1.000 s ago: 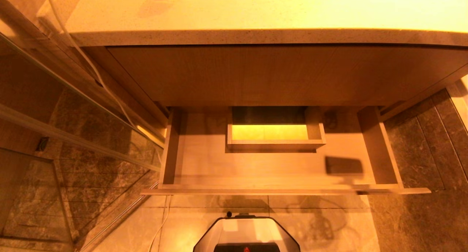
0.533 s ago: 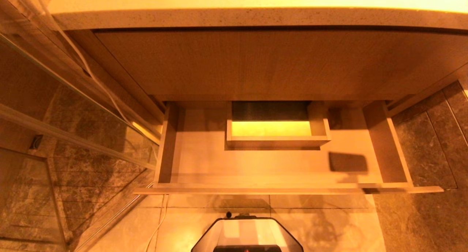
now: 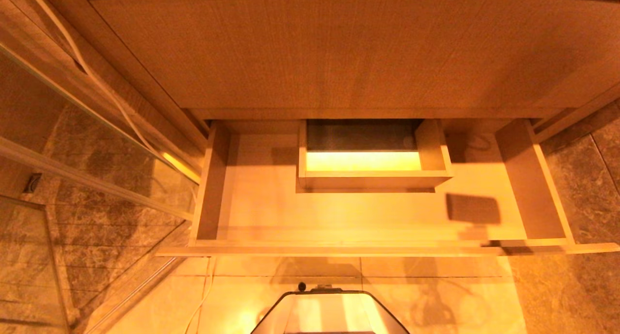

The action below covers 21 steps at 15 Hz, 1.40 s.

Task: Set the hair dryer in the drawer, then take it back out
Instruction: Put it into the drawer

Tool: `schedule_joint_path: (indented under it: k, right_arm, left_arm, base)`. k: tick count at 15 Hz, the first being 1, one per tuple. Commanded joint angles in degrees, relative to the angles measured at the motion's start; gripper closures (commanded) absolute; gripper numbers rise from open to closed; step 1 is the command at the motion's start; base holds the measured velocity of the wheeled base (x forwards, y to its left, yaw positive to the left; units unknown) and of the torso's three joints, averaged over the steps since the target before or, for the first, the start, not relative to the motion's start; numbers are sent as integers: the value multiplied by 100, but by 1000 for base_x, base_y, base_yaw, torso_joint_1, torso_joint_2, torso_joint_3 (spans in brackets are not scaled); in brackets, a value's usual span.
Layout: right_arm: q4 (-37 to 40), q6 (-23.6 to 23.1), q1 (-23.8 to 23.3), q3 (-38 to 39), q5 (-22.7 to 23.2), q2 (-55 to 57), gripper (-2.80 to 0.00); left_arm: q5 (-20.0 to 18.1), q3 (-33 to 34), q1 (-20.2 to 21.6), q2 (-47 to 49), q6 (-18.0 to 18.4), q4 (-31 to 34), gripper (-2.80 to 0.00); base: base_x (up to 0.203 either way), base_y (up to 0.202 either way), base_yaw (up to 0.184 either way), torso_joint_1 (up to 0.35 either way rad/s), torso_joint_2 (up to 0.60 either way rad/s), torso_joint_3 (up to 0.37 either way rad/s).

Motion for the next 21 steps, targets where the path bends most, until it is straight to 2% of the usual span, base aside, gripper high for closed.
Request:
schedule_joint_path:
  k: [1, 4, 8, 15, 21]
  right_arm:
    - [26, -12, 0, 13, 10, 10, 0]
    - [18, -12, 0, 31, 10, 10, 0]
    - [26, -12, 0, 31, 10, 10, 0]
    - [124, -12, 0, 136, -13, 62, 0]
    - [378, -12, -9, 251, -17, 72, 0]
  left_arm:
    - [0, 9, 0, 0, 2, -9, 0]
    - [0, 9, 0, 0, 2, -5, 0]
    - [0, 9, 0, 6, 2, -9, 0]
    - [0, 9, 0, 0, 2, -9, 0]
    - [0, 9, 0, 9, 2, -9, 0]
  base:
    - [0, 0, 0, -334, 442, 110]
    - [0, 0, 0, -275, 404, 159]
    - [0, 0, 0, -84, 408, 274]
    - [0, 0, 0, 75, 180, 269]
    - [0, 0, 0, 24, 20, 35]
